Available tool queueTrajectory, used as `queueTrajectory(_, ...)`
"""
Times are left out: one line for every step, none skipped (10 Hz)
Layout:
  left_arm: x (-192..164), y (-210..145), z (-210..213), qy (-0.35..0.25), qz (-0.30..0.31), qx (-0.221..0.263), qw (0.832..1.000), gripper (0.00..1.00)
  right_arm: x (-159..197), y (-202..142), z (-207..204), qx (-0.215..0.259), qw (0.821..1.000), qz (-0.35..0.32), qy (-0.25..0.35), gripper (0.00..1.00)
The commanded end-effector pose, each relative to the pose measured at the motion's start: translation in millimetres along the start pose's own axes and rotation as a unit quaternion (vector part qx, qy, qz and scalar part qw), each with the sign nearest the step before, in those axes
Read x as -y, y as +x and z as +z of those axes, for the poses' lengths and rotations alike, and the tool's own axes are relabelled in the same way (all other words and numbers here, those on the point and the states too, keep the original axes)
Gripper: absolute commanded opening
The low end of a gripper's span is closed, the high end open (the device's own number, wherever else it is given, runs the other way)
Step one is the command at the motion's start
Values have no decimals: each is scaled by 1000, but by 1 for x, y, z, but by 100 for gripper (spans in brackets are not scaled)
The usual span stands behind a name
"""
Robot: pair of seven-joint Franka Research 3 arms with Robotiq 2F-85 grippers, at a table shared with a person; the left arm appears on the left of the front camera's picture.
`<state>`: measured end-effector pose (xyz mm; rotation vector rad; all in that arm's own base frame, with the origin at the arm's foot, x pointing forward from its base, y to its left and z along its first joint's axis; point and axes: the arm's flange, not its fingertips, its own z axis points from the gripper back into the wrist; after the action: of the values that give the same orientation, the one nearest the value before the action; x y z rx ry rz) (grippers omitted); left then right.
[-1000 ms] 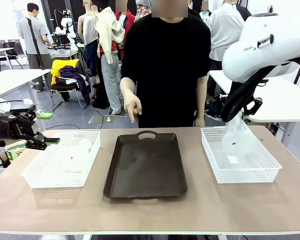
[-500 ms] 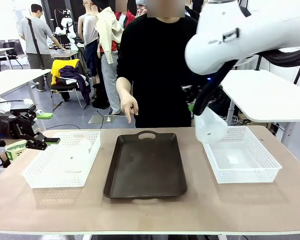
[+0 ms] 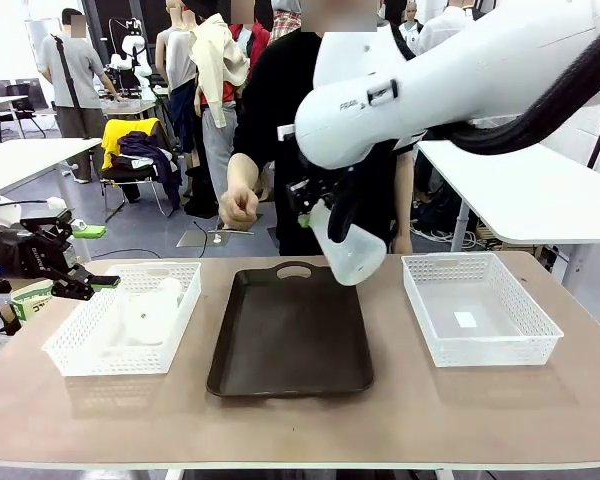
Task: Prepare the laboratory tools.
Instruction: While moving the picked Big flask to the Handle tray indicated by the person, stop as directed by the person.
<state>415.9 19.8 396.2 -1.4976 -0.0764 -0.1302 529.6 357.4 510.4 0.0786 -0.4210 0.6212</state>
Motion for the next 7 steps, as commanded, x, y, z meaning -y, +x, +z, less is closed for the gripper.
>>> queueTrajectory(2, 0, 1, 7, 3, 1, 1000, 100, -3, 8, -16, 7, 999, 37, 2, 0)
queueTrajectory(2, 0, 1, 7, 3, 1, 1000, 100, -10, 10, -24, -6, 999, 43, 2, 0)
queueTrajectory(2, 0, 1, 7, 3, 1, 1000, 100, -14, 11, -30, -14, 999, 45, 1, 0)
queueTrajectory(2, 0, 1, 7, 3, 1, 1000, 100, -16, 11, -32, -17, 999, 45, 2, 0)
queueTrajectory(2, 0, 1, 7, 3, 1, 1000, 100, -17, 11, -32, -19, 999, 43, 1, 0)
queueTrajectory(2, 0, 1, 7, 3, 1, 1000, 100, -15, 11, -31, -21, 999, 34, 2, 0)
queueTrajectory(2, 0, 1, 7, 3, 1, 1000, 100, -18, 4, -37, -16, 999, 37, 15, 0)
